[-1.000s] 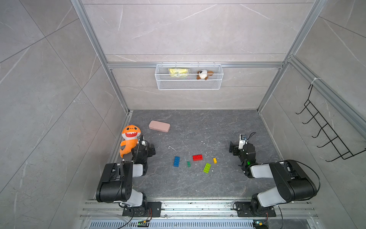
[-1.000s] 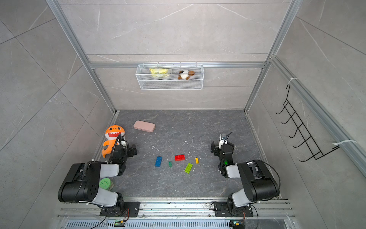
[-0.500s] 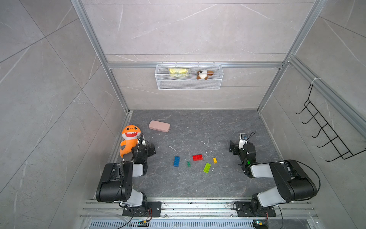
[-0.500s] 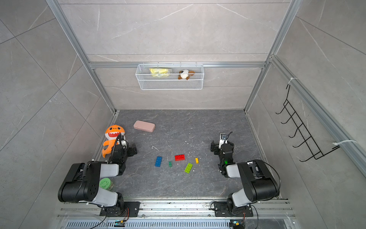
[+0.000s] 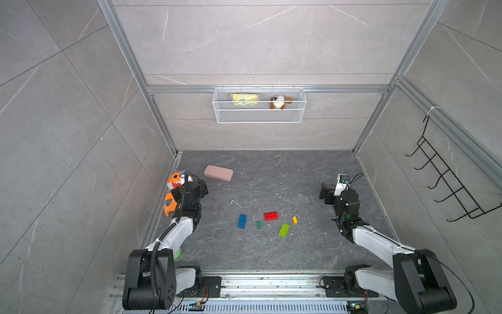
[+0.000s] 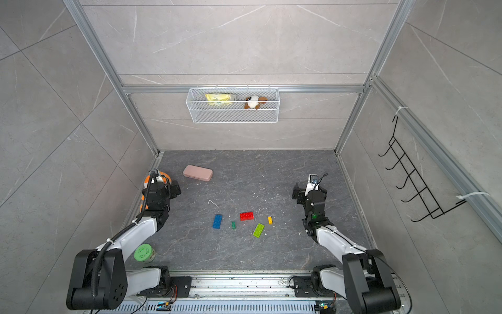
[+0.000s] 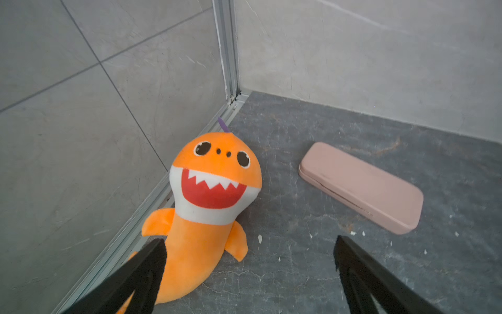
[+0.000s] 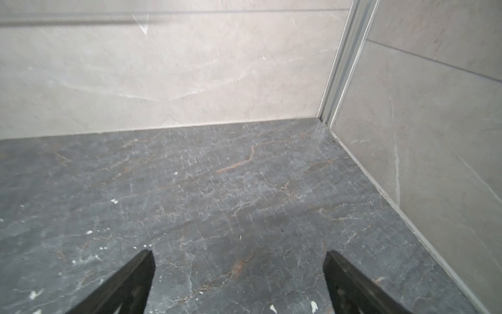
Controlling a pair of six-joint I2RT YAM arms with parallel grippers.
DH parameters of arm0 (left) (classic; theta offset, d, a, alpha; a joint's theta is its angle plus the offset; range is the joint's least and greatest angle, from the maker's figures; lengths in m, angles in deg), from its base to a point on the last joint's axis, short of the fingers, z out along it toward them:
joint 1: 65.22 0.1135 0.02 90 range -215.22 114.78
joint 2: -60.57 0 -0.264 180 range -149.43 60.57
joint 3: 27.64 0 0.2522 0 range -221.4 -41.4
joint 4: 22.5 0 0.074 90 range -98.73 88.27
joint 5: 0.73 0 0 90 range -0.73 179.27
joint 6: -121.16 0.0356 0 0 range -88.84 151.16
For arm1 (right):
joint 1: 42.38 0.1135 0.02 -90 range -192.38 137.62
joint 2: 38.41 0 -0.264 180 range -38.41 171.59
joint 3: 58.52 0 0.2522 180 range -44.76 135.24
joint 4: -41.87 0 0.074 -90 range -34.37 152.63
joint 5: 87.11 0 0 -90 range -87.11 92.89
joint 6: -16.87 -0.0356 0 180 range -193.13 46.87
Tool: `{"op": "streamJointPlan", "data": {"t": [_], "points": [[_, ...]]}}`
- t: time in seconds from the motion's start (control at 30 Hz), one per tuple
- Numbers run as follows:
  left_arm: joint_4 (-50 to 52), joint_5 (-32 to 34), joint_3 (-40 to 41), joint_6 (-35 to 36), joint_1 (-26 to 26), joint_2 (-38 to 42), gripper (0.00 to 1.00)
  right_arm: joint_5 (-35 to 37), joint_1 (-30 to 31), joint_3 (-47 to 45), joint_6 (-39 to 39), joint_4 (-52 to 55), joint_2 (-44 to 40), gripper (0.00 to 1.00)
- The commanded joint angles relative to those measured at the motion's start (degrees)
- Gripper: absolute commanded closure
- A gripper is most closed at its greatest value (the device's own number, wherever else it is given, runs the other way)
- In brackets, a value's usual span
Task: Assemble the number 5 with lego
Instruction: Pick up the lego brick from the center of the board.
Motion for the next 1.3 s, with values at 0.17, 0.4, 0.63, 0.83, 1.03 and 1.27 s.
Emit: {"op": "streamJointPlan", "data": {"t": [0.17, 0.4, 0.63, 0.83, 1.03, 1.27], "points": [[22.39, -9.10, -8.50, -21.51, 0.73, 6.40, 0.00, -10.36, -1.19, 8.09, -20.41, 22.40, -8.04, 0.00], [30.39, -25.58, -9.65, -23.64, -5.67, 6.02, 0.01, -31.94, -1.17, 15.27, -25.22, 29.18, -1.53, 0.26], [32.11, -34.50, -4.21, -25.68, -9.81, 7.47, 0.15, -33.80, 5.62, 20.45, -21.52, 45.14, 4.17, 0.45], [32.66, -36.31, 0.97, -27.50, -13.60, 11.19, 0.27, -28.10, 17.50, 22.11, -21.37, 52.52, 6.25, 0.53], [33.66, -34.93, 6.43, -30.29, -15.39, 15.64, 0.29, -24.27, 28.63, 23.29, -23.64, 53.06, 9.43, 0.53], [33.29, -34.01, 10.57, -33.67, -17.05, 17.58, 0.32, -20.60, 40.10, 29.91, -24.63, 54.55, 18.98, 0.50]]}}
